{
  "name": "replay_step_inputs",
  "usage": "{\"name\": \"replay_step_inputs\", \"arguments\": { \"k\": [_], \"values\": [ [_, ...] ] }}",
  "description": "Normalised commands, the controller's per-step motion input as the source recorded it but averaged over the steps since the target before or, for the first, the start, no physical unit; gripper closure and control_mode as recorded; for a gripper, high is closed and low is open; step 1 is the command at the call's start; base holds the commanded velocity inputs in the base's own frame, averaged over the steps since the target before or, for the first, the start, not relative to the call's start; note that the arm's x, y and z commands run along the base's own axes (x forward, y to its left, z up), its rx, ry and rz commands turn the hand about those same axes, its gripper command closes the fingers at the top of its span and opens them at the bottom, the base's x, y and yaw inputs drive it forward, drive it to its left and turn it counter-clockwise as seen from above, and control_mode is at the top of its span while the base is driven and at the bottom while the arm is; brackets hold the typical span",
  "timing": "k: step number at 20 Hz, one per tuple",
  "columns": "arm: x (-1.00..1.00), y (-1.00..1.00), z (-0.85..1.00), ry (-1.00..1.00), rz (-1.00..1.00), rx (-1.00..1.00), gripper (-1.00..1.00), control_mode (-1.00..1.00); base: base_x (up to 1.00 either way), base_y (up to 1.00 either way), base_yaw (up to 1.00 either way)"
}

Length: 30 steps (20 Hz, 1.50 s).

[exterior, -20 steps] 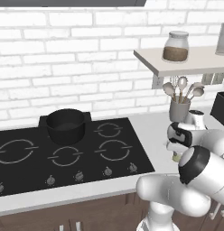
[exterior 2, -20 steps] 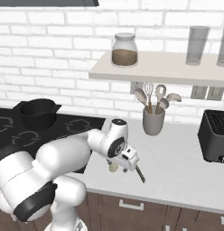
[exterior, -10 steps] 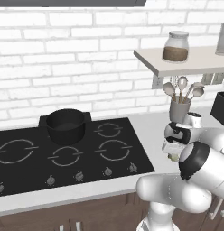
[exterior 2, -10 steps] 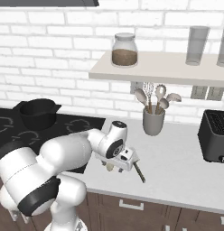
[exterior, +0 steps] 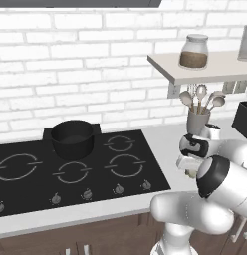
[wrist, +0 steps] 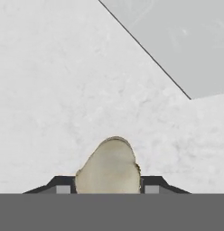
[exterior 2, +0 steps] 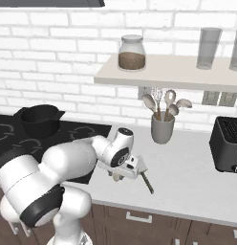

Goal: Put the tomato and garlic in the pot. Retrieve the spatula and lightly stir the vegetables in the pot.

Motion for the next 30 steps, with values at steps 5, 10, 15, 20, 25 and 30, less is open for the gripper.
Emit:
{"name": "replay_step_inputs", "arguments": {
  "k": [5,10,15,20,25,30],
  "values": [
    [-0.56,0.13,0.54,-0.21,0.00,0.00,1.00,-1.00,0.00,0.00,0.00],
    [-0.44,0.83,0.99,-0.22,0.01,0.00,1.00,-1.00,0.00,0.00,0.00],
    [0.00,1.00,0.96,-0.08,0.03,0.00,1.00,-1.00,0.00,0.00,0.00],
    [0.07,1.00,0.93,-0.01,0.02,0.00,1.00,-1.00,0.00,0.00,0.00],
    [0.29,1.00,0.70,0.00,0.03,0.00,1.00,-1.00,0.00,0.00,0.00],
    [0.55,1.00,0.53,0.00,0.01,0.00,1.00,-1.00,0.00,0.00,0.00]
  ]
}}
